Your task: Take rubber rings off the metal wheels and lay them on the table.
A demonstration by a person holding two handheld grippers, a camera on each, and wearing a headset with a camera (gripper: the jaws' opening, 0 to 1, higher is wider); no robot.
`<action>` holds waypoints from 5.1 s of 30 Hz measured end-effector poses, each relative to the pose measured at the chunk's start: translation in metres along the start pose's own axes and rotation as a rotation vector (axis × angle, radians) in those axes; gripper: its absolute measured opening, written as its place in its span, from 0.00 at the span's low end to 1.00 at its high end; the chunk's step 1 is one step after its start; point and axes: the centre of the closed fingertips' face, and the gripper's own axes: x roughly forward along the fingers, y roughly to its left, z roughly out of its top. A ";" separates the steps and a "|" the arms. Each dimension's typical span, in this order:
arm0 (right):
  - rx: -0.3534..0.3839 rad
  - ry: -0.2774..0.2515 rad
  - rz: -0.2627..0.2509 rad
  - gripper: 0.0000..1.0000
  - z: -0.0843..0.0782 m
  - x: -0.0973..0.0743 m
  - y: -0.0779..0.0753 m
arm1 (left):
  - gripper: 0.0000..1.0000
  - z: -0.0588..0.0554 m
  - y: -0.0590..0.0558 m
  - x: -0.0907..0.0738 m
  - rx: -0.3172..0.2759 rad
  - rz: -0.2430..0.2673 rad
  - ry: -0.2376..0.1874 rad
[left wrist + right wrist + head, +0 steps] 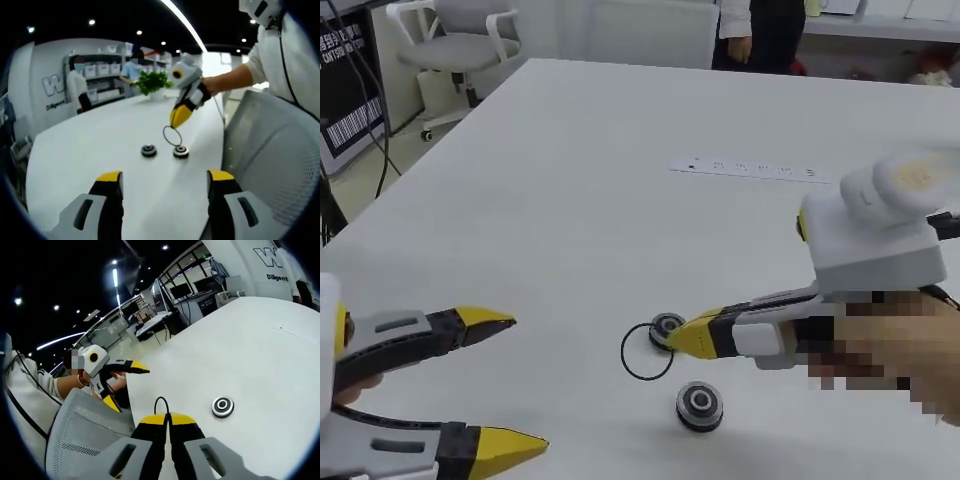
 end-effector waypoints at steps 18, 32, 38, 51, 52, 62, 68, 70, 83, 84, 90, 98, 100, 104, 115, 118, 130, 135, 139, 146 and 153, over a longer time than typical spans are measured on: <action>0.012 0.107 -0.008 0.00 -0.024 0.033 -0.013 | 0.78 -0.006 -0.004 0.001 -0.017 0.001 0.005; 0.043 0.144 -0.026 0.00 -0.037 0.048 -0.019 | 0.84 -0.005 -0.009 0.006 -0.036 -0.015 -0.003; 0.051 0.167 -0.044 0.00 -0.044 0.053 -0.025 | 0.84 -0.003 -0.010 0.006 -0.044 -0.015 -0.013; 0.056 0.164 -0.060 0.00 -0.046 0.055 -0.031 | 0.84 -0.001 -0.007 0.004 -0.059 -0.004 -0.028; 0.058 0.162 -0.062 0.01 -0.046 0.054 -0.032 | 0.84 -0.001 -0.007 0.004 -0.061 -0.002 -0.030; 0.046 0.153 -0.085 0.05 -0.044 0.045 -0.039 | 0.83 0.000 -0.008 0.006 -0.071 0.000 -0.040; 0.005 0.134 -0.087 0.07 -0.037 0.031 -0.042 | 0.82 0.002 -0.006 0.005 -0.073 0.003 -0.041; -0.015 0.123 -0.087 0.07 -0.034 0.024 -0.044 | 0.82 0.003 -0.006 0.004 -0.070 0.003 -0.041; -0.038 0.067 -0.136 0.11 -0.025 -0.020 -0.059 | 0.82 0.007 -0.003 0.002 -0.064 0.010 -0.040; -0.042 0.065 -0.136 0.12 -0.026 -0.022 -0.059 | 0.82 0.008 -0.002 0.001 -0.064 0.012 -0.041; -0.055 0.055 -0.146 0.14 -0.037 -0.040 -0.063 | 0.82 0.012 0.000 -0.001 -0.063 0.016 -0.045; -0.057 0.013 -0.136 0.17 -0.044 -0.051 -0.061 | 0.81 0.019 0.003 0.000 -0.053 0.007 -0.044; -0.068 0.004 -0.121 0.18 -0.046 -0.052 -0.057 | 0.81 0.022 0.003 0.001 -0.046 0.006 -0.043; -0.080 0.004 -0.111 0.19 -0.053 -0.051 -0.055 | 0.80 0.028 0.003 0.002 -0.059 -0.010 -0.058; -0.063 -0.017 -0.089 0.17 -0.060 -0.047 -0.052 | 0.79 0.033 0.019 0.001 -0.016 -0.053 -0.054; -0.056 -0.027 -0.084 0.17 -0.060 -0.044 -0.051 | 0.78 0.040 0.014 0.009 0.004 -0.067 -0.042; -0.079 -0.006 -0.063 0.17 -0.067 -0.032 -0.047 | 0.77 0.077 -0.008 0.041 0.047 -0.122 -0.049; -0.092 0.008 -0.060 0.18 -0.071 -0.030 -0.047 | 0.77 0.087 -0.015 0.052 0.069 -0.153 -0.051; -0.101 0.012 -0.061 0.18 -0.072 -0.028 -0.048 | 0.74 0.092 -0.019 0.063 0.108 -0.170 -0.048; -0.124 0.027 -0.059 0.18 -0.076 -0.024 -0.049 | 0.71 0.097 -0.029 0.084 0.137 -0.224 -0.045; -0.140 0.044 -0.062 0.19 -0.081 -0.021 -0.048 | 0.67 0.092 -0.037 0.104 0.166 -0.266 -0.029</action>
